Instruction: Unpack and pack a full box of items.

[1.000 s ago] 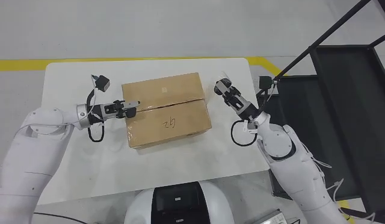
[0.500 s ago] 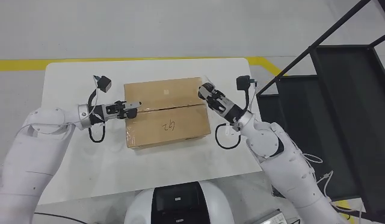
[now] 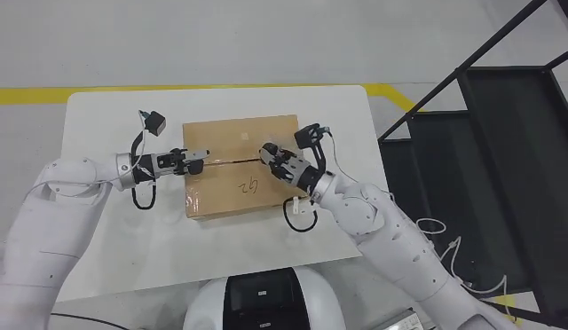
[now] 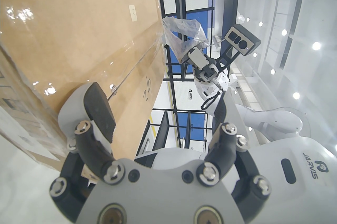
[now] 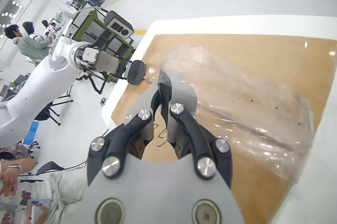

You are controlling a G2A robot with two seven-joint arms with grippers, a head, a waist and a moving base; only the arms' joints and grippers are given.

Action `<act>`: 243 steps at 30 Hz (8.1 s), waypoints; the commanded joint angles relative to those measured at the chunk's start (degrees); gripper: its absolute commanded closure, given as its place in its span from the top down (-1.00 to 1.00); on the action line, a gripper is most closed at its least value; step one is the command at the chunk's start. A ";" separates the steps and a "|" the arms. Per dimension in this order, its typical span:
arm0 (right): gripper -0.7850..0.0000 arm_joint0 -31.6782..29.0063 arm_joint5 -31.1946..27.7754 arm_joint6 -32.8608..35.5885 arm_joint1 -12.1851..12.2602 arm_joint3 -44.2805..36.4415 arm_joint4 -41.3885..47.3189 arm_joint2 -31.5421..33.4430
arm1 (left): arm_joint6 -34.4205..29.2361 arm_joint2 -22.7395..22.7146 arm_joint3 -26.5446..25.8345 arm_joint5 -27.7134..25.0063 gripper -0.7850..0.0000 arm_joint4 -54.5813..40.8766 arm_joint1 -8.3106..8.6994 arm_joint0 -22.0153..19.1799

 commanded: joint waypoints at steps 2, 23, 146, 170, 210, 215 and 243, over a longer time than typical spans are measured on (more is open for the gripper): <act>-1.00 1.09 1.22 0.28 -0.46 1.11 -1.88 -1.64 | -0.14 0.03 0.11 0.09 1.00 -0.19 -0.03 -0.04; -1.00 4.39 6.70 0.46 -2.70 4.84 -10.57 -7.05 | -0.44 0.19 0.14 -0.16 1.00 -0.50 -0.19 -0.20; -1.00 1.13 2.61 9.28 -5.75 -2.23 -12.86 0.99 | 4.32 -13.98 5.00 -3.64 1.00 -10.11 0.73 5.34; -1.00 0.50 1.29 6.54 -6.16 0.09 -19.55 -2.38 | 4.41 -15.36 3.59 -2.85 1.00 -10.11 0.97 7.21; 1.00 6.57 3.74 10.51 -8.77 1.74 -22.84 -9.14 | 3.84 -17.45 0.85 -3.05 1.00 -9.63 1.39 10.24; 1.00 9.25 4.70 10.26 -10.10 4.95 -21.56 -12.22 | 3.54 -19.00 0.28 -3.19 1.00 -9.73 1.71 11.28; 1.00 14.82 2.23 9.66 -15.02 9.27 -17.10 -20.01 | 3.70 -23.36 -1.32 -3.40 1.00 -11.27 2.43 15.07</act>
